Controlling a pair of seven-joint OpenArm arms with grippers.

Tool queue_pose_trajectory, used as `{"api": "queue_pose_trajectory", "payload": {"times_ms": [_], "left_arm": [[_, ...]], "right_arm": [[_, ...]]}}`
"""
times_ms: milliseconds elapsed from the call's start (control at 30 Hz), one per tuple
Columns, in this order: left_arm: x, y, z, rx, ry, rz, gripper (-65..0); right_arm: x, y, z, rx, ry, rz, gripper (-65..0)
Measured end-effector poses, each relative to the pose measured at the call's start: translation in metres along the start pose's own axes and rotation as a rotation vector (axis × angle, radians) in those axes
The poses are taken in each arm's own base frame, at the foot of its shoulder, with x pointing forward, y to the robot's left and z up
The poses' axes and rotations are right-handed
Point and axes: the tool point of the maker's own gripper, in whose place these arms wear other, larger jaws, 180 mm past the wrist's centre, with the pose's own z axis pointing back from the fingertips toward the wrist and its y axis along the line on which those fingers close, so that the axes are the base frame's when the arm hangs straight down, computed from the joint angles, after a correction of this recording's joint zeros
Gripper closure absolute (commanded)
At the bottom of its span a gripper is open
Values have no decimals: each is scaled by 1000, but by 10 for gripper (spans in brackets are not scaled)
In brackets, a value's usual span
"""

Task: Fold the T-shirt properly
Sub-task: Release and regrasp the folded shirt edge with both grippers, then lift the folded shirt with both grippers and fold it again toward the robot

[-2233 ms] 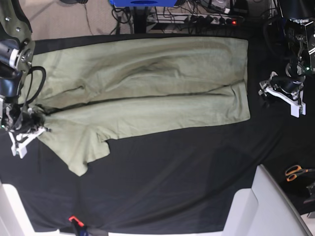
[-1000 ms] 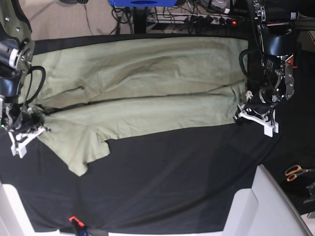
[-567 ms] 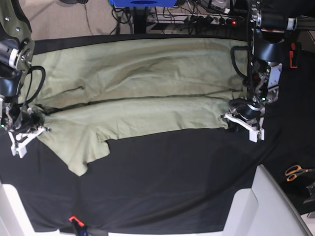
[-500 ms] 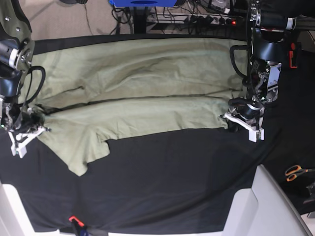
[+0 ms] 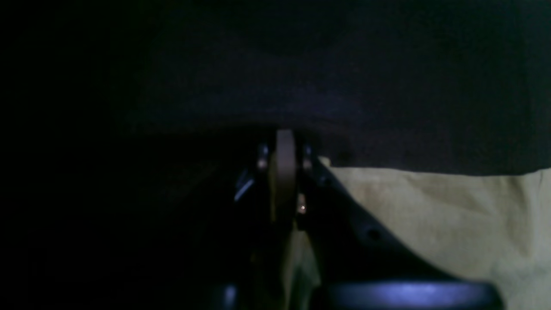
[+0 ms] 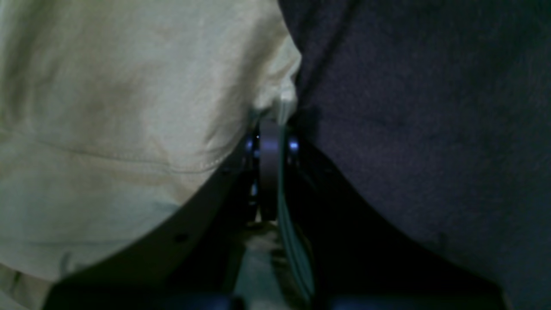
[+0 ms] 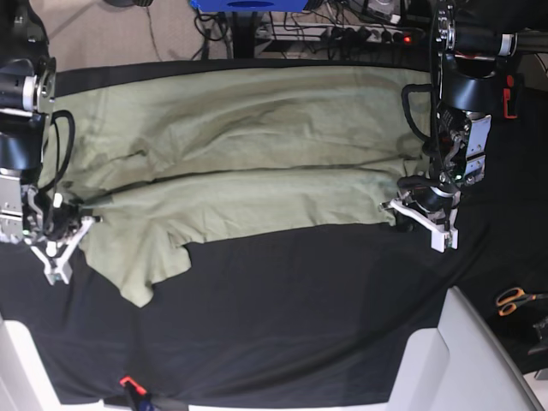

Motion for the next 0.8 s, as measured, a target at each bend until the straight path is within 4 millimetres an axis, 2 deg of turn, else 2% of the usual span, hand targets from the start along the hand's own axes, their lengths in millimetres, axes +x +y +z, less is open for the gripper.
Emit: {"api": "queue_pose_trajectory", "payload": {"times_ms": [133, 367, 467, 667, 800], "left_arm": [[0, 0, 0, 0, 0, 0, 0], [0, 0, 0, 0, 0, 0, 0], [1, 0, 0, -1, -2, 0, 0], [7, -1, -3, -2, 12, -12, 0], [9, 5, -1, 7, 14, -23, 0]], "right_arm": [[2, -6, -3, -91, 11, -7, -2], [8, -10, -1, -112, 1, -12, 0], [17, -11, 1, -114, -10, -13, 0], [47, -13, 11, -124, -85, 2, 0], [56, -14, 15, -129, -108, 8, 0]]}}
